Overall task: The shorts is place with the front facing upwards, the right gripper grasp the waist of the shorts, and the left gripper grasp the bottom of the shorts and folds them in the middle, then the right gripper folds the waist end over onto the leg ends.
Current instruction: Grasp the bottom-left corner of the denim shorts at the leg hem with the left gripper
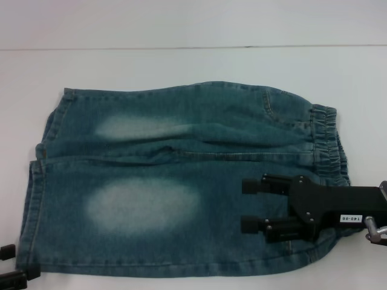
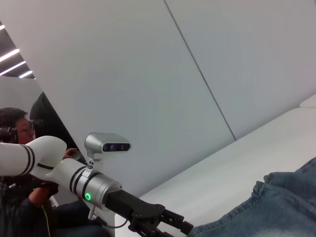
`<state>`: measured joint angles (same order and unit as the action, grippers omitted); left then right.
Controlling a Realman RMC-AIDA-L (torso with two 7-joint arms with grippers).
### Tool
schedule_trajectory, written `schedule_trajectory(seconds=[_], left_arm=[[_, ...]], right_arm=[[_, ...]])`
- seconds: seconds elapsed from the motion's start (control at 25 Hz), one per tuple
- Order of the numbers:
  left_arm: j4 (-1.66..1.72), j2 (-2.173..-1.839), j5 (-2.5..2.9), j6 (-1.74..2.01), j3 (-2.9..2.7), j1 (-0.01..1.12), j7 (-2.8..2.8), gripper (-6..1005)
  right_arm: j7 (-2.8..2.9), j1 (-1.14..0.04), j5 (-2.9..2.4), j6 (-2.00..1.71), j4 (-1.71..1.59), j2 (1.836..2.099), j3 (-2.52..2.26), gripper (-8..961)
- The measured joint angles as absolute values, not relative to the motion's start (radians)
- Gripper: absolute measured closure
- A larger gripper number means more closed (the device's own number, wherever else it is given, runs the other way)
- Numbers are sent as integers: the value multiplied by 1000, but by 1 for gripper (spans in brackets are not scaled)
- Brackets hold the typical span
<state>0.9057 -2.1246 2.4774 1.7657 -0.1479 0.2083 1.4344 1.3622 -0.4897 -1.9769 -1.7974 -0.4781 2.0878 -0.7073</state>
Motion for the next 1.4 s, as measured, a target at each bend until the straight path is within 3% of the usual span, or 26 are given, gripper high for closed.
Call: schedule_trajectory(seconds=[1.4], left_arm=[[939, -2134, 2487, 1764, -162, 221, 1457, 96]], right_arm=[[1362, -488, -1977, -1796, -477, 2088, -709, 7]])
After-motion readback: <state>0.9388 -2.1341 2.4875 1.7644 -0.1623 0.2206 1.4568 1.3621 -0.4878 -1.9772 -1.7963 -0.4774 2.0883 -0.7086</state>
